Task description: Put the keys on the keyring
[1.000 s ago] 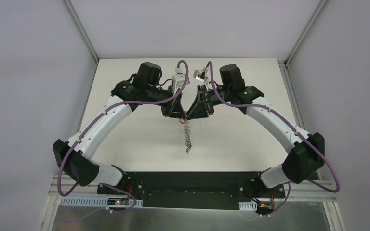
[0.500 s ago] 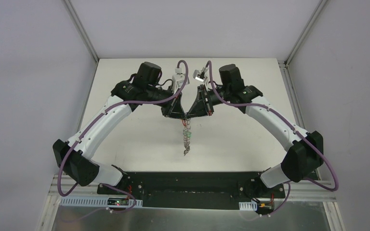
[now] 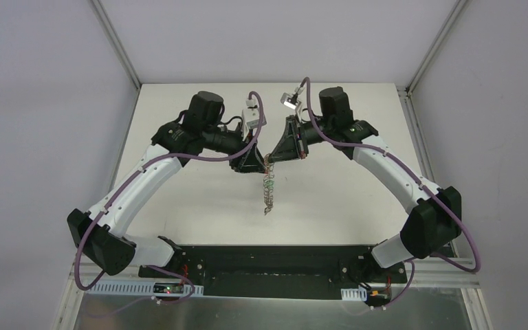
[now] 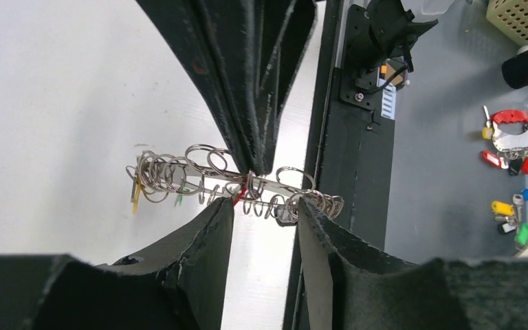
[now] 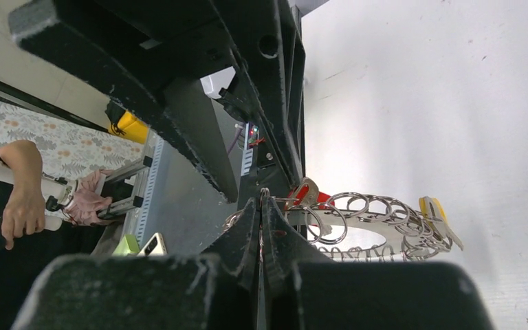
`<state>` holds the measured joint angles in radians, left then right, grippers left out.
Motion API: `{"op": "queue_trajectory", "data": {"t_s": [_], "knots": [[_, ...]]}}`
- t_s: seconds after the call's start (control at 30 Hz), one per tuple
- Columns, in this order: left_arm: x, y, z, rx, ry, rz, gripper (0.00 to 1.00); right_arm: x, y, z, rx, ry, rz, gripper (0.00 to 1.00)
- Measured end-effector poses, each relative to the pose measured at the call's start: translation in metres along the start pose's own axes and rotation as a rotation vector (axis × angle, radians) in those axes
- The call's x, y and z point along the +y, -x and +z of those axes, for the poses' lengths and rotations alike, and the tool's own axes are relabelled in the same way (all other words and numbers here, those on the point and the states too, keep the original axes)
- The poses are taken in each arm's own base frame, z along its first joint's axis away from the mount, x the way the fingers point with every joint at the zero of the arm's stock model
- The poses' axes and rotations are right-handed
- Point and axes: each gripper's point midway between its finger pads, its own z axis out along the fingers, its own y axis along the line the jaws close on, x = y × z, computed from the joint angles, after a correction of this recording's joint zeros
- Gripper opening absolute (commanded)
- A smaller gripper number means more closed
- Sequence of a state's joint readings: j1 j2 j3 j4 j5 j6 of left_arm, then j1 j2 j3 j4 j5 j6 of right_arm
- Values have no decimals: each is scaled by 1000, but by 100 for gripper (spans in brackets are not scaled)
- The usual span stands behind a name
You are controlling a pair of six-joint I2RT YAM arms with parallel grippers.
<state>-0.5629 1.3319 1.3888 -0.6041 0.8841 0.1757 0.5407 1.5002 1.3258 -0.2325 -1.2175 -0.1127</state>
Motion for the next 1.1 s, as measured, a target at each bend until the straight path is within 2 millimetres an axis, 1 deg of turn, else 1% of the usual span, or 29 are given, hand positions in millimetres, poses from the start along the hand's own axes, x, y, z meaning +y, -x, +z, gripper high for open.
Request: {"op": "queue_trajectory", "data": {"t_s": [0.17, 0.27, 0.33, 0.4, 0.57, 0.77, 0.93, 1.1], "knots": [[-1, 3, -5, -23, 5, 135, 49, 4, 7, -2, -17, 20, 16, 0], [2, 4, -4, -27, 7, 184, 49, 6, 11, -2, -27, 31, 24, 0], [4, 5, -4, -31, 8, 213, 48, 8, 13, -2, -31, 39, 30, 0], [5, 6, -3, -36, 9, 233, 44, 9, 14, -3, -34, 45, 33, 0], [8, 8, -1, -43, 7, 271, 26, 10, 15, -3, -37, 52, 40, 0], [9, -3, 3, -28, -13, 273, 8, 10, 16, -3, -39, 52, 44, 0], [10, -8, 5, -20, -20, 276, 0, 9, 17, -5, -42, 49, 46, 0], [9, -8, 5, -19, -21, 275, 0, 7, 16, -4, -42, 47, 51, 0]]}}
